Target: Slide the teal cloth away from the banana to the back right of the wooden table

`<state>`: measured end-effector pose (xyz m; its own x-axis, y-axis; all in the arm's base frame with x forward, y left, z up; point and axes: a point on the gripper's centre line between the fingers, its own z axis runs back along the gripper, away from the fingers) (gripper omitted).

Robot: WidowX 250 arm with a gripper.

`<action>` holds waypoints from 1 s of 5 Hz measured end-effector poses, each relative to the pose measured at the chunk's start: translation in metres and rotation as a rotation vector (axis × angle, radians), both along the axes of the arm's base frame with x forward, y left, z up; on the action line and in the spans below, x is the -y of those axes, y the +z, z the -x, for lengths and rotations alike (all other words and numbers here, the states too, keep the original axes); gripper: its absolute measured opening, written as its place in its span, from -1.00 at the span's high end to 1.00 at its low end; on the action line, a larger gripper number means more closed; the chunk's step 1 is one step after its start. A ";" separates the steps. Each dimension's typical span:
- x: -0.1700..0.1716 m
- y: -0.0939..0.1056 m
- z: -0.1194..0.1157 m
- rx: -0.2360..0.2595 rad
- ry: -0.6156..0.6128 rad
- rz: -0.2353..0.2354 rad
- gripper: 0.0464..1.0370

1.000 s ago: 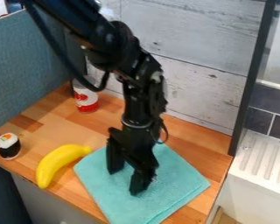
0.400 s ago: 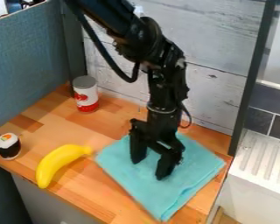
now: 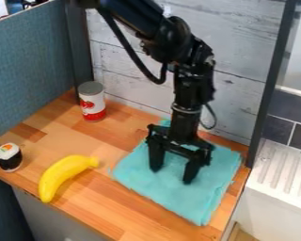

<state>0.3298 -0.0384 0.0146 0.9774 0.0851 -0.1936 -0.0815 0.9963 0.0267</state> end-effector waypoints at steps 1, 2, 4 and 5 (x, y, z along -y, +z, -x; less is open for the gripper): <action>0.009 0.005 -0.009 0.032 0.006 -0.001 -0.93; 0.011 0.008 -0.018 0.073 0.004 0.004 -0.93; 0.004 0.037 -0.006 0.107 -0.018 -0.023 -0.93; 0.007 0.083 0.026 0.184 -0.038 -0.012 -0.93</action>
